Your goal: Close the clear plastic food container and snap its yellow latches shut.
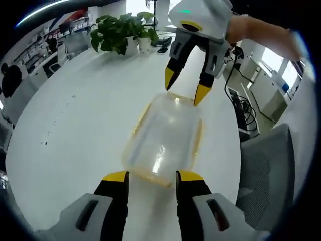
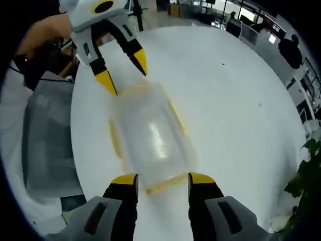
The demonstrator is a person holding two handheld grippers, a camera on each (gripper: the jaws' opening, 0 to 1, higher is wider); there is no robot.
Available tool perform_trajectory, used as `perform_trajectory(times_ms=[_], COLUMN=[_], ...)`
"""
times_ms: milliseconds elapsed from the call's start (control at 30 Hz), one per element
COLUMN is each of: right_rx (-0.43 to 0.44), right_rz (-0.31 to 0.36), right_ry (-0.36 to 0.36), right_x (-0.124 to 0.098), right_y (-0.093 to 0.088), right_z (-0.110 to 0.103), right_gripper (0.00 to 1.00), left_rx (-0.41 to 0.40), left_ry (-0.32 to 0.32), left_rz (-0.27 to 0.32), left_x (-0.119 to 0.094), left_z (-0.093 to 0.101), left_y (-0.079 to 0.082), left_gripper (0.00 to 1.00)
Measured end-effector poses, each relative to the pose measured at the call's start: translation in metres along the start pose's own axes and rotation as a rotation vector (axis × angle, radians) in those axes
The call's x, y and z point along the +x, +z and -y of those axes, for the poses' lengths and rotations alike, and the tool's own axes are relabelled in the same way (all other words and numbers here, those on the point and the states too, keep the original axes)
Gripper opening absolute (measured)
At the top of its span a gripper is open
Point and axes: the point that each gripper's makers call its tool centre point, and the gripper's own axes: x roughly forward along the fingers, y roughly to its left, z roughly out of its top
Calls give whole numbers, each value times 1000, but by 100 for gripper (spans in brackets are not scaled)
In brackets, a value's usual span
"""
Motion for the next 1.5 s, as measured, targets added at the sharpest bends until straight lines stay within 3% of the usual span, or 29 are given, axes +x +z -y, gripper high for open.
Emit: perform_trajectory(times_ms=[233,433,1500], right_rx=[-100,-136,-162], right_rz=[-39,-64,45], right_ry=[6,8,50], right_x=[2,4,20], right_y=[-1,-4,37], right_z=[-4,-2,-18], right_gripper=[39,39,40], left_rx=[68,102,83], left_ry=[5,2,-50], left_rz=[-27,-35,34], left_x=[3,5,30], left_z=[-1,-2,20], left_y=[-1,2,37], left_gripper=[36,36,36])
